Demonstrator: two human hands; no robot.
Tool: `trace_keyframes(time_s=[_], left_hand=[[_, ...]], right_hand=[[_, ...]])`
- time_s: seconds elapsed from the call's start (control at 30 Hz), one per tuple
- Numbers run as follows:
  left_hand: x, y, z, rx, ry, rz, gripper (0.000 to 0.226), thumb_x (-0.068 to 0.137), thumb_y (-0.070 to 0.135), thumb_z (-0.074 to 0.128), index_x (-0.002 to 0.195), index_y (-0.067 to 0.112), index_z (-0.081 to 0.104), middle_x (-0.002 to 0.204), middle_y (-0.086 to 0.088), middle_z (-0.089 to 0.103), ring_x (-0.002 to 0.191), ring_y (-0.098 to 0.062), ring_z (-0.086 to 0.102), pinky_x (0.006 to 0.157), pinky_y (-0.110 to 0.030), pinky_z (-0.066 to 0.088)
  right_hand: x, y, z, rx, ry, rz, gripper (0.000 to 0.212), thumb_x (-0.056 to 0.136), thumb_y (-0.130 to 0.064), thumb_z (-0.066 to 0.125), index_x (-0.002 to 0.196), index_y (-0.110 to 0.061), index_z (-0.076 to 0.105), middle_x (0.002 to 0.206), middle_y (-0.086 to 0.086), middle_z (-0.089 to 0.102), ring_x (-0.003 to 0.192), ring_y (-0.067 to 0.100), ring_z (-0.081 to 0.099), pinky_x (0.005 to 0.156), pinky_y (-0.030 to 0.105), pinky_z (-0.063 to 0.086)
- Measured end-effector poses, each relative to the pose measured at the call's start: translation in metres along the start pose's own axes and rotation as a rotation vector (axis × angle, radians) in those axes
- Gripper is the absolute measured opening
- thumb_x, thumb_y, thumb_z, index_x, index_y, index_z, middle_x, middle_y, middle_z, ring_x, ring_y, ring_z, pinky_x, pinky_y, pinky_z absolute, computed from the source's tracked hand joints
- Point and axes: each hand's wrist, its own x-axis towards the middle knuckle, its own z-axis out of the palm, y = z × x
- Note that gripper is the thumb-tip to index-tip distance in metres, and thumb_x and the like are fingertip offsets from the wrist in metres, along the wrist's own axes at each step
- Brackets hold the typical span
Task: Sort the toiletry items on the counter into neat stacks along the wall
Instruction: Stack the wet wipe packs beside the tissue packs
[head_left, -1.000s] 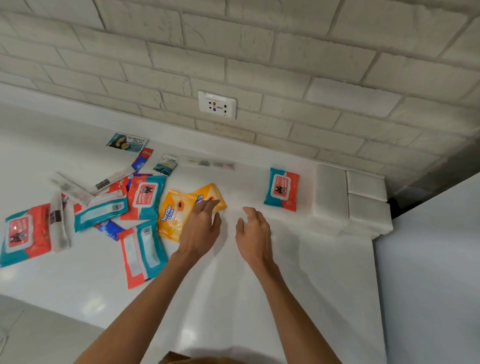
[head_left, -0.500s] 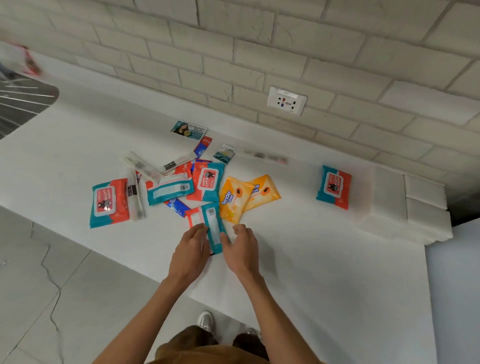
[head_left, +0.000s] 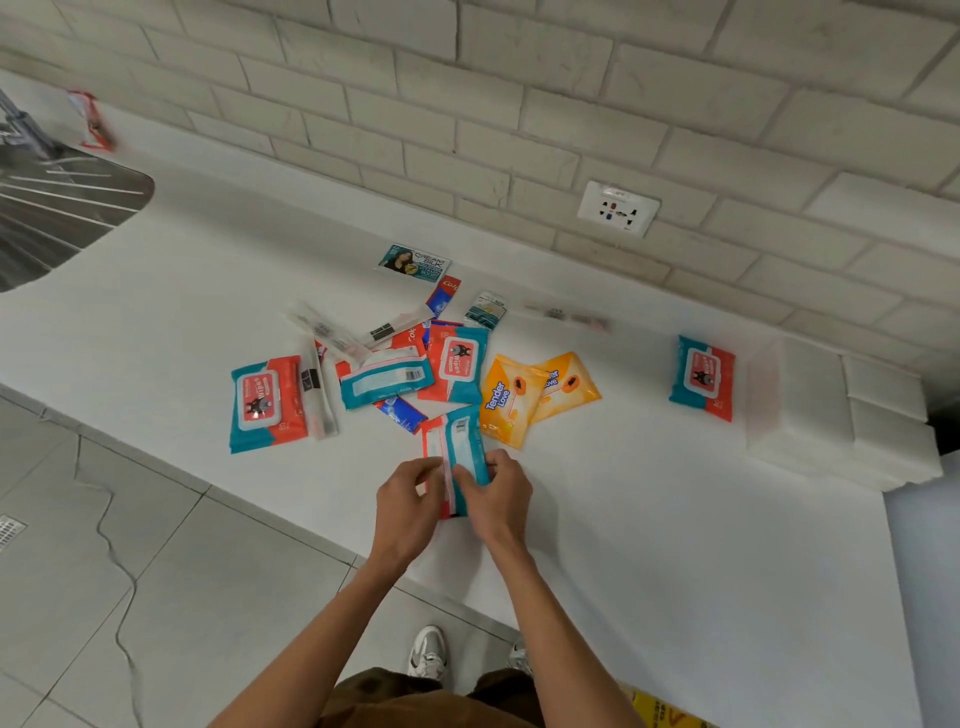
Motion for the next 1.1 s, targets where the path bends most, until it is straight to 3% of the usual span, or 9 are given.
trace_keyframes(time_s=[0.07, 0.13, 0.3, 0.4, 0.53, 0.63, 0.73, 0.87, 1.1], left_hand=[[0.004, -0.002, -0.007, -0.084, -0.033, -0.083, 0.036, 0.105, 0.040, 0.054, 0.136, 0.024, 0.061, 0.139, 0.005, 0.061, 0.119, -0.016, 0.062, 0.085, -0.025, 0.059], [0.007, -0.006, -0.010, -0.221, -0.096, -0.158, 0.042, 0.102, 0.048, 0.055, 0.136, 0.023, 0.060, 0.136, 0.003, 0.063, 0.112, -0.015, 0.067, 0.090, -0.034, 0.061], [0.013, -0.008, -0.021, -0.598, -0.192, -0.336, 0.051, 0.099, 0.055, 0.056, 0.127, 0.012, 0.062, 0.120, -0.006, 0.070, 0.110, -0.027, 0.070, 0.090, -0.045, 0.062], [0.017, -0.013, -0.029, -0.720, -0.170, -0.398, 0.044, 0.101, 0.044, 0.058, 0.129, 0.010, 0.062, 0.123, -0.009, 0.071, 0.111, -0.029, 0.071, 0.089, -0.045, 0.062], [0.019, -0.016, -0.037, -0.775, -0.158, -0.403, 0.039, 0.102, 0.039, 0.058, 0.128, 0.010, 0.064, 0.120, -0.008, 0.074, 0.105, -0.028, 0.075, 0.087, -0.046, 0.063], [0.023, -0.015, -0.040, -0.740, -0.210, -0.368, 0.043, 0.101, 0.043, 0.058, 0.129, 0.012, 0.063, 0.121, -0.007, 0.074, 0.104, -0.030, 0.075, 0.093, -0.053, 0.059], [0.024, -0.002, -0.037, -0.669, -0.251, -0.354, 0.042, 0.099, 0.047, 0.058, 0.126, 0.015, 0.064, 0.116, -0.003, 0.076, 0.100, -0.028, 0.076, 0.093, -0.051, 0.060], [0.024, 0.021, -0.024, -0.563, -0.312, -0.308, 0.041, 0.096, 0.050, 0.060, 0.123, 0.020, 0.067, 0.111, 0.000, 0.078, 0.095, -0.025, 0.078, 0.089, -0.048, 0.062], [0.025, 0.068, 0.026, -0.206, -0.384, -0.203, 0.035, 0.096, 0.065, 0.047, 0.106, 0.036, 0.065, 0.099, 0.015, 0.074, 0.082, -0.010, 0.077, 0.073, -0.025, 0.062]], right_hand=[[-0.012, -0.007, 0.003, 0.038, 0.027, -0.080, 0.031, 0.089, -0.044, 0.080, 0.106, -0.029, 0.059, 0.110, -0.010, 0.063, 0.099, 0.014, 0.068, 0.072, 0.019, 0.062], [-0.024, -0.015, 0.007, 0.078, 0.003, -0.147, 0.028, 0.092, -0.039, 0.079, 0.110, -0.032, 0.059, 0.112, -0.015, 0.062, 0.102, 0.012, 0.068, 0.074, 0.012, 0.059], [-0.044, -0.017, 0.017, -0.038, -0.231, -0.351, 0.054, 0.100, -0.020, 0.070, 0.148, -0.034, 0.051, 0.150, -0.009, 0.056, 0.138, 0.008, 0.053, 0.102, 0.024, 0.055], [-0.051, -0.014, 0.019, -0.184, -0.312, -0.454, 0.062, 0.100, -0.025, 0.071, 0.154, -0.035, 0.043, 0.161, -0.009, 0.044, 0.148, 0.014, 0.043, 0.110, 0.036, 0.052], [-0.052, -0.018, 0.006, -0.200, -0.410, -0.468, 0.062, 0.096, -0.045, 0.072, 0.152, -0.039, 0.046, 0.162, -0.019, 0.039, 0.150, 0.005, 0.037, 0.110, 0.025, 0.045], [-0.050, -0.021, -0.010, 0.005, -0.321, -0.402, 0.042, 0.098, -0.055, 0.065, 0.135, -0.034, 0.063, 0.149, -0.022, 0.053, 0.138, -0.001, 0.050, 0.099, 0.013, 0.050], [-0.042, -0.020, -0.026, 0.075, -0.110, -0.275, 0.032, 0.101, -0.054, 0.062, 0.127, -0.036, 0.063, 0.135, -0.021, 0.063, 0.121, 0.001, 0.064, 0.085, 0.008, 0.054], [-0.027, -0.022, -0.052, 0.245, -0.119, -0.038, 0.039, 0.094, -0.061, 0.064, 0.124, -0.036, 0.065, 0.119, -0.017, 0.073, 0.101, -0.002, 0.073, 0.082, 0.024, 0.064], [-0.010, 0.000, -0.094, 0.512, -0.129, 0.189, 0.034, 0.093, -0.051, 0.071, 0.117, -0.028, 0.075, 0.106, -0.012, 0.079, 0.098, 0.013, 0.077, 0.084, 0.037, 0.065]])
